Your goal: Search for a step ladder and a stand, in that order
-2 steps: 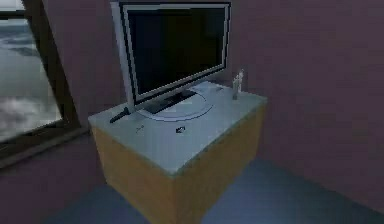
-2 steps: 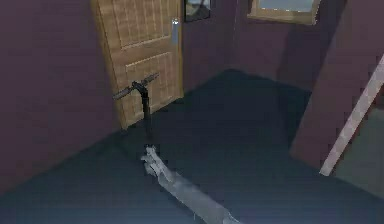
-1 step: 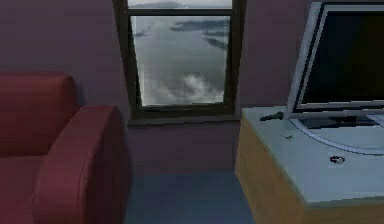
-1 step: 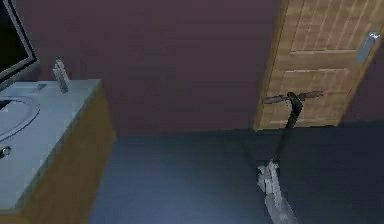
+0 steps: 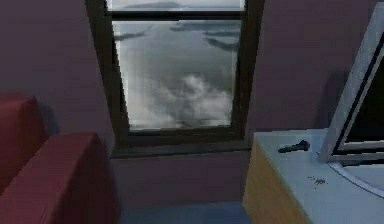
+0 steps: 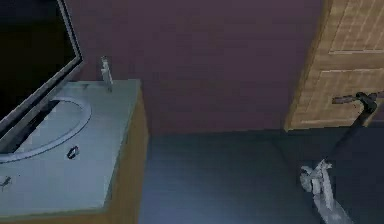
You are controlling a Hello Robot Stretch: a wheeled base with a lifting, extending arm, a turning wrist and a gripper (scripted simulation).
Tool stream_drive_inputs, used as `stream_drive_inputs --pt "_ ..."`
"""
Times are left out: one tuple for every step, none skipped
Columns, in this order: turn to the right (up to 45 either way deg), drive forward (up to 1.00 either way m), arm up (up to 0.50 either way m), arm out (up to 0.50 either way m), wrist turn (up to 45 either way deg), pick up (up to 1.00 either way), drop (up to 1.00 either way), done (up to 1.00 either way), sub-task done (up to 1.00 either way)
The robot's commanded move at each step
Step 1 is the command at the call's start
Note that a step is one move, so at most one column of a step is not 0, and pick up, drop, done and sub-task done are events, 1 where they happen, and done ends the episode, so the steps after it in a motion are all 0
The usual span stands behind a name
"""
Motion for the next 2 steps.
stream_drive_inputs --pt "45.0 0.0 0.0 0.0 0.0 0.0 0.0 0.0 0.0" --pt "0.0 0.0 0.0 0.0 0.0 0.0 0.0 1.0 0.0"
